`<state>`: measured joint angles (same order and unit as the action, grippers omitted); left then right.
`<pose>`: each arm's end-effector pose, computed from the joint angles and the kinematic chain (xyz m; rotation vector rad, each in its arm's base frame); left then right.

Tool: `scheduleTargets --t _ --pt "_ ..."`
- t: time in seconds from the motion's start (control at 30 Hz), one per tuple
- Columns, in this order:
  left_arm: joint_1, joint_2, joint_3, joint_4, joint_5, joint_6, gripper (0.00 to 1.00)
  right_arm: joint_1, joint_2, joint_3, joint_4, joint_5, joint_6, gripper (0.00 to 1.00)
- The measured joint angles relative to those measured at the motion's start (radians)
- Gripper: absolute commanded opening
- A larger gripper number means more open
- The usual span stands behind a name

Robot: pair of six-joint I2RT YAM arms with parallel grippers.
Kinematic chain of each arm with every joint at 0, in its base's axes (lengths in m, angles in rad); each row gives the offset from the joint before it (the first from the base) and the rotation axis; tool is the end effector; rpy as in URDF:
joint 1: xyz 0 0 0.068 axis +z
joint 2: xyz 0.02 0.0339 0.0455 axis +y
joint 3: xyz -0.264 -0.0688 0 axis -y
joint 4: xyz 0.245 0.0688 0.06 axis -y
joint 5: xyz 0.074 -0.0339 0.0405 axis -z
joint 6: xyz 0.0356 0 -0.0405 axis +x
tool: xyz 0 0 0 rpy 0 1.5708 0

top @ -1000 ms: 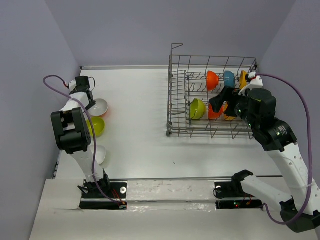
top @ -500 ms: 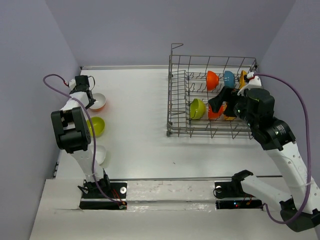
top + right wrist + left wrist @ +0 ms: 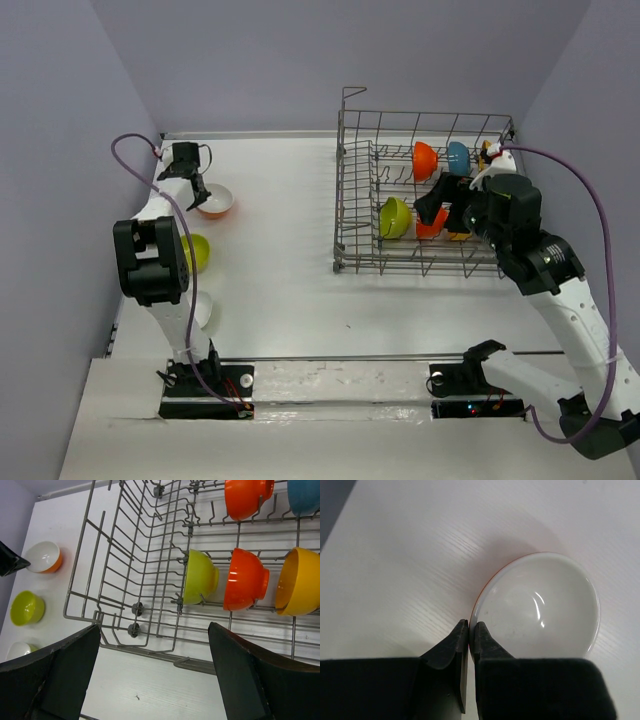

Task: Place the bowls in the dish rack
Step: Pick up the bowl from the corner of the board, then place the bowl at the corner of the board.

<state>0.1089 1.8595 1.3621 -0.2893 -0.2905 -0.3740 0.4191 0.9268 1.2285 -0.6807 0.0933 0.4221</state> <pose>0.4119 0.0553 0.2259 -0.6914 2.2205 0.2097 0.1651 0.0699 0.4142 0.0655 1.9756 0.4629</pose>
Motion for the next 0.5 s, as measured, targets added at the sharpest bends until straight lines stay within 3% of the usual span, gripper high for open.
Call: scheduleTargets --t 0.23,0.5 --pt "-0.168 -0.051 -0.003 -0.055 0.019 0.010 0.00 0.000 0.019 0.000 0.000 -0.005 -0.001 0.93" --pt "-0.228 -0.188 -0.153 -0.069 0.066 -0.005 0.00 0.000 0.044 0.000 0.000 -0.023 -0.009 0.93"
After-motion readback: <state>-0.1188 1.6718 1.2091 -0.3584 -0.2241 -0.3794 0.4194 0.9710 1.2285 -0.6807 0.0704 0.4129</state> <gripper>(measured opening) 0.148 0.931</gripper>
